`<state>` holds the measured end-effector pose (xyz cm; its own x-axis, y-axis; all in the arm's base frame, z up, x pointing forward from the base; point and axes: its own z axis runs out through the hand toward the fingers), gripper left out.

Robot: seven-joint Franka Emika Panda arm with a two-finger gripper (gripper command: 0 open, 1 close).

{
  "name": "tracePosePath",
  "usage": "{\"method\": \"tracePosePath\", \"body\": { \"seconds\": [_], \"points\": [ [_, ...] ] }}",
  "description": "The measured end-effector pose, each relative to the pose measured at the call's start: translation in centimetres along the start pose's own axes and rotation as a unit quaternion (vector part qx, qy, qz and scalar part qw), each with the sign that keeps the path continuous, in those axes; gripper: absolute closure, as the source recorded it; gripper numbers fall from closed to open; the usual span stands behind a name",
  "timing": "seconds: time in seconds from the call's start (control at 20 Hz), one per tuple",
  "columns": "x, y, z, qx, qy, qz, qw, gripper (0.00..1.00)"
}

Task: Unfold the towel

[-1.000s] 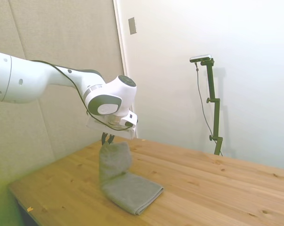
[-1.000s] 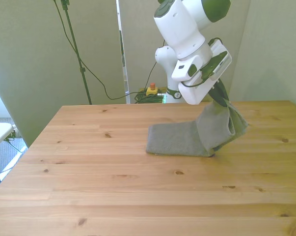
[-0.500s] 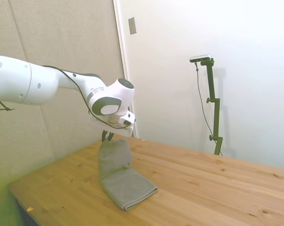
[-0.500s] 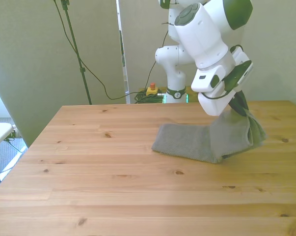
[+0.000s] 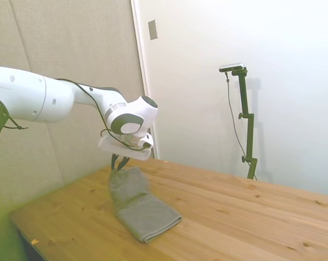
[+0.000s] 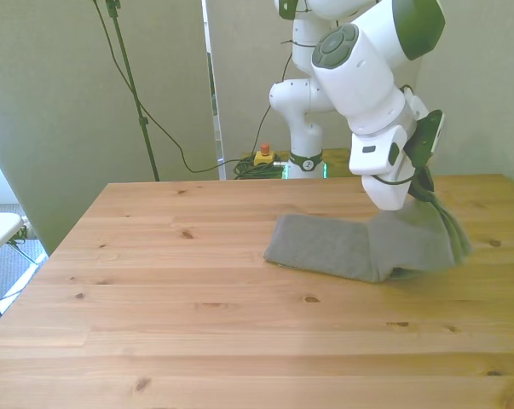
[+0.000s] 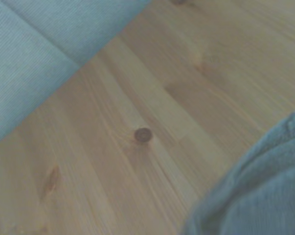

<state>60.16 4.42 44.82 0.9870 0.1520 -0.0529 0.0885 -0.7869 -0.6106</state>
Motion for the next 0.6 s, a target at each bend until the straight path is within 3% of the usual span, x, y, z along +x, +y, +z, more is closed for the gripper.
{"method": "tracePosePath", "body": {
  "seconds": [0.15, 0.3, 0.6],
  "points": [
    [-0.1, -0.1, 0.2, -0.001, -0.002, -0.003, 1.0000, 0.00],
    [-0.1, -0.3, -0.2, -0.040, 0.030, 0.042, 0.9979, 0.00],
    [-3.1, 1.1, 0.8, -0.117, 0.123, 0.122, 0.9779, 0.00]
  ]
}}
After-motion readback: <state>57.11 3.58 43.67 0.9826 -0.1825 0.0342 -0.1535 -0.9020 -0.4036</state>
